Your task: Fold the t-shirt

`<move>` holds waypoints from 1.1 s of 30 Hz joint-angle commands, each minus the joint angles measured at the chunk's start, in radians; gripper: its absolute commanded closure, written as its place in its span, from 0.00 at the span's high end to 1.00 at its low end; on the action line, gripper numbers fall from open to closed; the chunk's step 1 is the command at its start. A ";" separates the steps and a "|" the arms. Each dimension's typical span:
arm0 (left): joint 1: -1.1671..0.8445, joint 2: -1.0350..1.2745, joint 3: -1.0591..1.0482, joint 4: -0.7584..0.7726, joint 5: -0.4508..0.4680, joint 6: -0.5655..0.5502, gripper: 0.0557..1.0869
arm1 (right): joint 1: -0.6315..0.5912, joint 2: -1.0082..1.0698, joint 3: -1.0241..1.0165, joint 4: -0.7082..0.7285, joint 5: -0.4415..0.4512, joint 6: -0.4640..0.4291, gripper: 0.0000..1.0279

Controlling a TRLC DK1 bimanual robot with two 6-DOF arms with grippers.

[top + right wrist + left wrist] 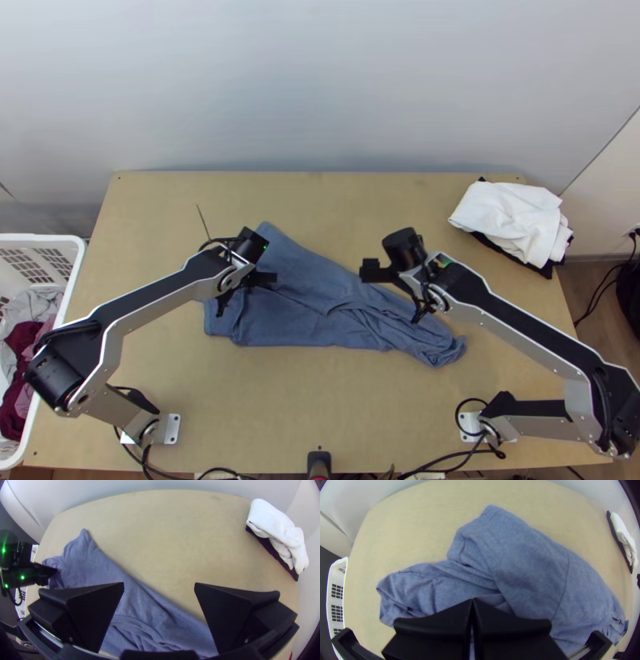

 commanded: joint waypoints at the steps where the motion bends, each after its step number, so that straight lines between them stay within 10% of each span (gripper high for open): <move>1: 0.019 -0.094 -0.010 -0.040 -0.018 0.016 0.04 | 0.091 0.025 -0.007 -0.006 -0.034 -0.028 0.96; 25: 0.056 -0.241 -0.073 -0.165 -0.017 -0.001 0.04 | 0.289 0.369 0.149 0.039 -0.137 -0.017 0.95; 33: 0.054 -0.254 -0.095 -0.165 -0.017 -0.003 0.04 | 0.267 0.401 0.180 0.088 -0.135 -0.019 0.76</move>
